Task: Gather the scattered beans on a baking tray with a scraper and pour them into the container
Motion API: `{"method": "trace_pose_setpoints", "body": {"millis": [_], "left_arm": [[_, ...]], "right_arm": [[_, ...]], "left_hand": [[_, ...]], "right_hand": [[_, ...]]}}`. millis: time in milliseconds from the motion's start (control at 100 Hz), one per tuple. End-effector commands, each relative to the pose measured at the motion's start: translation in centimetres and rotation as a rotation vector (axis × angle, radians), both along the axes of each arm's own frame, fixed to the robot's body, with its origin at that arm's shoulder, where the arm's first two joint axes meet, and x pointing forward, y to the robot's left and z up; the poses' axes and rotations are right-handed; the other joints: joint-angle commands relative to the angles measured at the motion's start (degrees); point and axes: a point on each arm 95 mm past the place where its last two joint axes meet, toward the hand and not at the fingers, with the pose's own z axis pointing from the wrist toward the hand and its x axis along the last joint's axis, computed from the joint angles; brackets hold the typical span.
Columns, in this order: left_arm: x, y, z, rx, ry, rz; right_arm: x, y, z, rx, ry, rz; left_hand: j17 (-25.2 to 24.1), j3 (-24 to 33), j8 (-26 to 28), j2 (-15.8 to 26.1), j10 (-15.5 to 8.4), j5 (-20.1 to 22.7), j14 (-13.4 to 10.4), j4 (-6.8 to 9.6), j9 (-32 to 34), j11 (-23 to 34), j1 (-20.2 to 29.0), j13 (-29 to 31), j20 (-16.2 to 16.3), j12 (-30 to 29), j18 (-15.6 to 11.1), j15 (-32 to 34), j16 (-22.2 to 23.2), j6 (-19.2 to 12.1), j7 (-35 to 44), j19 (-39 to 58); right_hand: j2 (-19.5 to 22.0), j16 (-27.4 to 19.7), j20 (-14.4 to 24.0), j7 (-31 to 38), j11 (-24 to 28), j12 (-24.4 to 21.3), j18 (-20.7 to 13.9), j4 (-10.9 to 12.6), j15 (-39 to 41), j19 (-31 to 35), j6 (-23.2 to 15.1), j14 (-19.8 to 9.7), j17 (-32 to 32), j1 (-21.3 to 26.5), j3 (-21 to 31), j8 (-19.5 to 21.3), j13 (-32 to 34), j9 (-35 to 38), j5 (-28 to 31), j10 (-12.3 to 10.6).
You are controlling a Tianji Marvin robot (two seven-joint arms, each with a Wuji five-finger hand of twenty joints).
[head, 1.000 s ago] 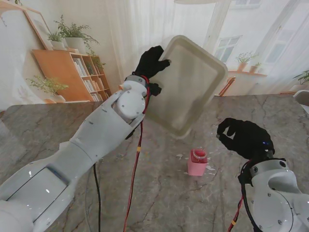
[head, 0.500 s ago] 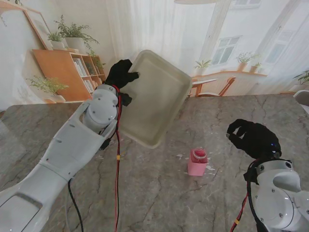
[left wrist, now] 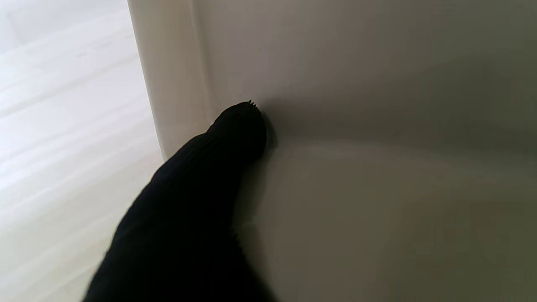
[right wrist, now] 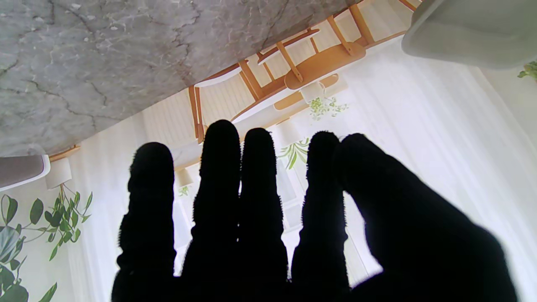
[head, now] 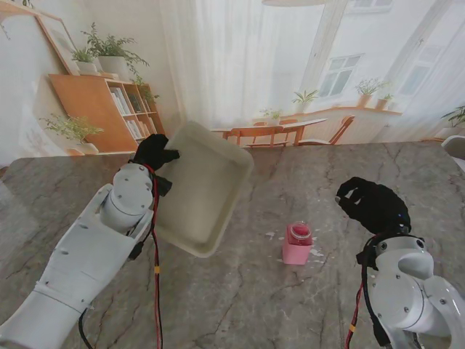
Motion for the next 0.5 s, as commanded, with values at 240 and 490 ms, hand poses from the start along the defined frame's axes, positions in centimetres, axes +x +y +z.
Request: {"method": "trace_pose_setpoints", "body": {"millis": [240, 490], "left_arm": [[-0.6, -1.1, -5.0, -0.080, 0.139, 0.008], [-0.2, -2.9, -7.5, -0.077, 0.190, -0.052]], "right_arm": [[0.9, 0.6, -1.7, 0.040, 0.034, 0.000], [1.2, 0.9, -2.7, 0.061, 0.051, 0.006]], "left_hand": [[2.83, -1.57, 0.78, 3.01, -2.81, -3.35, -10.92, 0.09, 1.90, 1.36, 5.80, 3.28, 2.09, -0.85, -18.47, 3.13, 1.62, 3.63, -4.63, 8.85], [2.75, -4.45, 0.78, 3.51, -3.18, -5.60, -11.04, -0.70, 1.41, 2.04, 5.21, 3.18, 1.08, -1.42, -18.63, 2.91, 0.52, 0.27, -11.35, 8.78]], "right_hand": [[-0.78, -0.43, 0.30, 0.39, -0.06, -0.09, -0.04, -2.13, -0.11, 0.34, -0.98, -0.37, -0.75, -0.37, 1.55, -1.15, -0.60, -0.73, -1.58, -0.33], [-0.82, -0.42, 0.34, 0.41, -0.05, -0.08, 0.01, -2.12, -0.09, 0.36, -0.92, -0.39, -0.79, -0.36, 1.52, -1.14, -0.62, -0.70, -1.52, -0.27]]}}
